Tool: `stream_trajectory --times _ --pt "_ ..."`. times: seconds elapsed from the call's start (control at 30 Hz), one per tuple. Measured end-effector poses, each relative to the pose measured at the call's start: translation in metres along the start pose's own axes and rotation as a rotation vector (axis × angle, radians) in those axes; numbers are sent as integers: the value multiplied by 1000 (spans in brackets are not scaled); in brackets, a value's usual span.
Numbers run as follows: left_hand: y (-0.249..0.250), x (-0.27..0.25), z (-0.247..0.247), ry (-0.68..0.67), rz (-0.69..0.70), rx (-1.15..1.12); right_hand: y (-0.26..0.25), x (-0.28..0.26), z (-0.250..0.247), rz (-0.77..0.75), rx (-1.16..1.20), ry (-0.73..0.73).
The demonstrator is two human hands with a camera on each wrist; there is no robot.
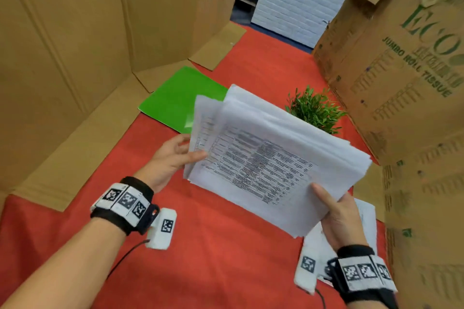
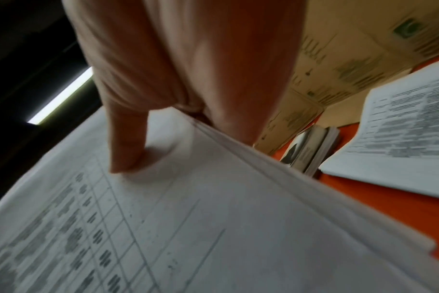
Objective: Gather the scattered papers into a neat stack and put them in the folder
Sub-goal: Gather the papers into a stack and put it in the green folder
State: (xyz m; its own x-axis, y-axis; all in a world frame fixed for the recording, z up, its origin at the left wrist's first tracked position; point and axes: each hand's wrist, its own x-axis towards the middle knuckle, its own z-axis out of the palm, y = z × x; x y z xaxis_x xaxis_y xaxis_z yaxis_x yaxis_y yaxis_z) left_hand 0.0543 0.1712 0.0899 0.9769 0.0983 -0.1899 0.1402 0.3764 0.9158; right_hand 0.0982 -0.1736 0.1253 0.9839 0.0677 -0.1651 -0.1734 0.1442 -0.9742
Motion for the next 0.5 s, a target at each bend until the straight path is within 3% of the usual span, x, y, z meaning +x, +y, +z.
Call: stream_trajectory --times 0.1,0.3,0.5 --pt "7 -1 26 -63 43 177 2 -4 14 -38 -74 -42" --pt "0 1 44 177 200 179 -3 -8 30 -195 -121 14" --pt "-27 -2 28 206 152 197 33 -9 15 -131 -217 48"
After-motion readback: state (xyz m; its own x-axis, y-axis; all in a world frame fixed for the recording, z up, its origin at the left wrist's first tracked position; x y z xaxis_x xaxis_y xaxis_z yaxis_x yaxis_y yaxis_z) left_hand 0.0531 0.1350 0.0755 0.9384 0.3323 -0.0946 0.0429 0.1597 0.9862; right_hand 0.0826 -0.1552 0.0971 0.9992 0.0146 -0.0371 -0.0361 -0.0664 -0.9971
